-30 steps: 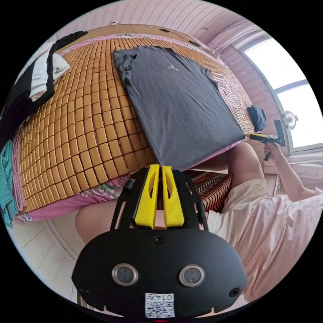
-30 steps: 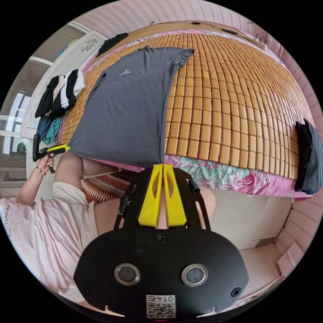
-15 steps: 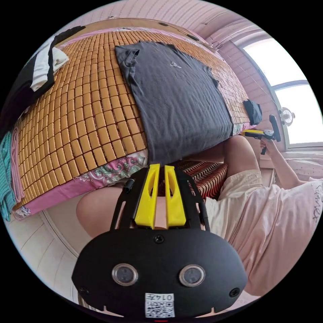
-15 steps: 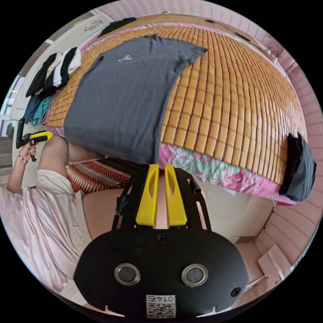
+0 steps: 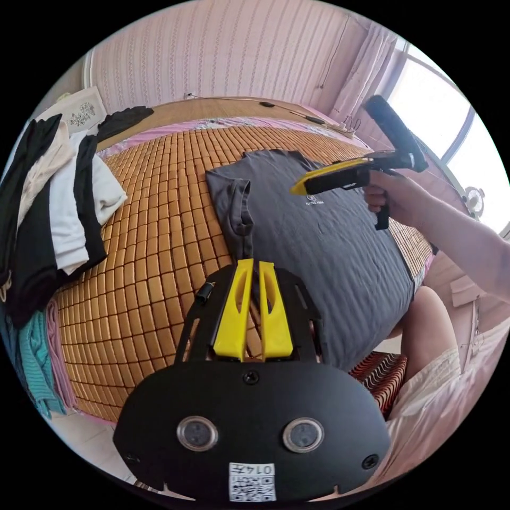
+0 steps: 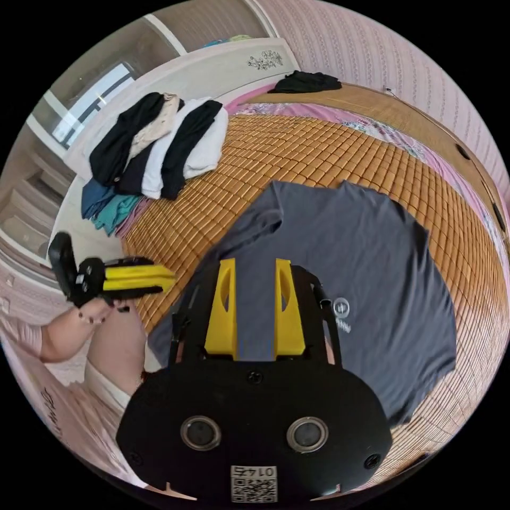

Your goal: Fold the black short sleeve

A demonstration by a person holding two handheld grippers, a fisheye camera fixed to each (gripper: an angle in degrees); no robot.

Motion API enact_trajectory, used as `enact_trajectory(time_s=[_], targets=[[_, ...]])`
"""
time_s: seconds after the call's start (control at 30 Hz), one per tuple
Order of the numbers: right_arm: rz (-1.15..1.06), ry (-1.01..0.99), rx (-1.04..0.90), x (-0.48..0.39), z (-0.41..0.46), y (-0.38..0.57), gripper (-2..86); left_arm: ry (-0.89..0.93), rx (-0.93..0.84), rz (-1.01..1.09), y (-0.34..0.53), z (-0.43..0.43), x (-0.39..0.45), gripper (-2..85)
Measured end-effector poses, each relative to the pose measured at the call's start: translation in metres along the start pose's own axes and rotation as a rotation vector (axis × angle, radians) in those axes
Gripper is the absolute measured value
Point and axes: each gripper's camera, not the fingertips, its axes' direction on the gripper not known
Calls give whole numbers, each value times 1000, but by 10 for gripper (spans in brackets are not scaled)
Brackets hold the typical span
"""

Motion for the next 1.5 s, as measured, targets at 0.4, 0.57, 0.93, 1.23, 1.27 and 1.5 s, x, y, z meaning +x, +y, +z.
enact_trajectory(time_s=[0.4, 0.57, 0.93, 1.23, 1.27, 1.5], targets=[[63, -204, -67, 67, 113, -53, 33, 80, -4, -63, -20, 45, -60, 54], [-44, -191, -99, 42, 141, -71, 38, 68, 30, -140, -2, 28, -82, 46], [-233, -40, -111, 28, 179, -45, 35, 60, 93, -268, 36, -9, -112, -7], [-304, 158, -225, 13, 277, -15, -1, 103, 162, -198, 14, -13, -104, -5], [-322, 174, -235, 11, 282, -13, -2, 111, 149, -194, 12, -9, -105, -7], [-296, 93, -9, 45, 220, 34, -3, 56, 83, -254, 15, -1, -117, -10]])
